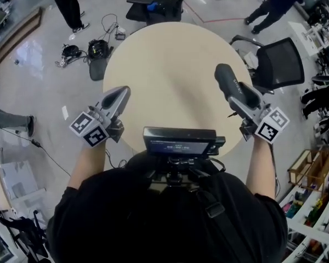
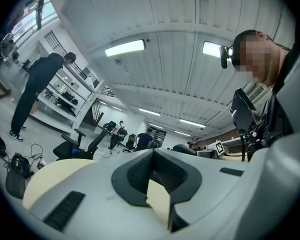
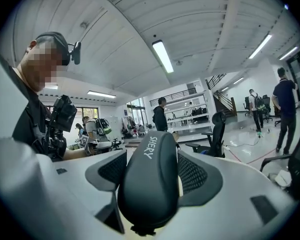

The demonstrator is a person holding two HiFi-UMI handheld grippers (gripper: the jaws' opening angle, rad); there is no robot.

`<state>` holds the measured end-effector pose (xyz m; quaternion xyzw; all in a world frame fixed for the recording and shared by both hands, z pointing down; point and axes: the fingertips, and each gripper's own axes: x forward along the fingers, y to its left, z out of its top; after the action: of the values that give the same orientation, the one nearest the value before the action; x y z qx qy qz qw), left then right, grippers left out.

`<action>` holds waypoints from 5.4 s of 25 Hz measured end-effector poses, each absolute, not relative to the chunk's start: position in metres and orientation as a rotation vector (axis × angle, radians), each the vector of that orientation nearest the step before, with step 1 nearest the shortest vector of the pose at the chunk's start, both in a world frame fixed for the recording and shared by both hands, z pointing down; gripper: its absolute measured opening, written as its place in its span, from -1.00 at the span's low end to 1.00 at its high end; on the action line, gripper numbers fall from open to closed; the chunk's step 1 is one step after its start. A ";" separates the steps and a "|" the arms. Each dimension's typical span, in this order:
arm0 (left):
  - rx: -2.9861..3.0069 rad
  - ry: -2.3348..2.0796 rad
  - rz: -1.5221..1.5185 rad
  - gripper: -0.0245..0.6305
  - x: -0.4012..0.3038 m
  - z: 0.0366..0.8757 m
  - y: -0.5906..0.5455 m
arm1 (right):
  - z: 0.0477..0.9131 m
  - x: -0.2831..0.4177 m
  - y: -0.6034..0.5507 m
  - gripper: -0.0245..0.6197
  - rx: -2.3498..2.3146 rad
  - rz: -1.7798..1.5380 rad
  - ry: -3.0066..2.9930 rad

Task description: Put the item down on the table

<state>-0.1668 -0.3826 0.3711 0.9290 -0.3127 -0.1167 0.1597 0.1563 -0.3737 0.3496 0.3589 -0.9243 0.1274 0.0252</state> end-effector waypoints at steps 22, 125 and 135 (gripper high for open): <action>2.588 -1.108 -0.270 -0.92 -0.093 0.403 -0.534 | 0.413 0.244 -0.568 0.07 0.962 0.343 -2.902; 2.778 -1.159 -0.224 -0.92 -0.225 0.348 -0.497 | 0.355 0.168 -0.522 -0.91 1.475 0.384 -2.747; 2.841 -1.125 -0.252 -0.92 -0.238 0.326 -0.443 | 0.341 0.134 -0.465 -0.91 1.388 0.289 -2.757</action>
<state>-0.2378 -0.4430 0.3258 0.9260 -0.3665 -0.0823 0.0378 0.1343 -0.4648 0.3410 0.4477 -0.8891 0.0931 0.0208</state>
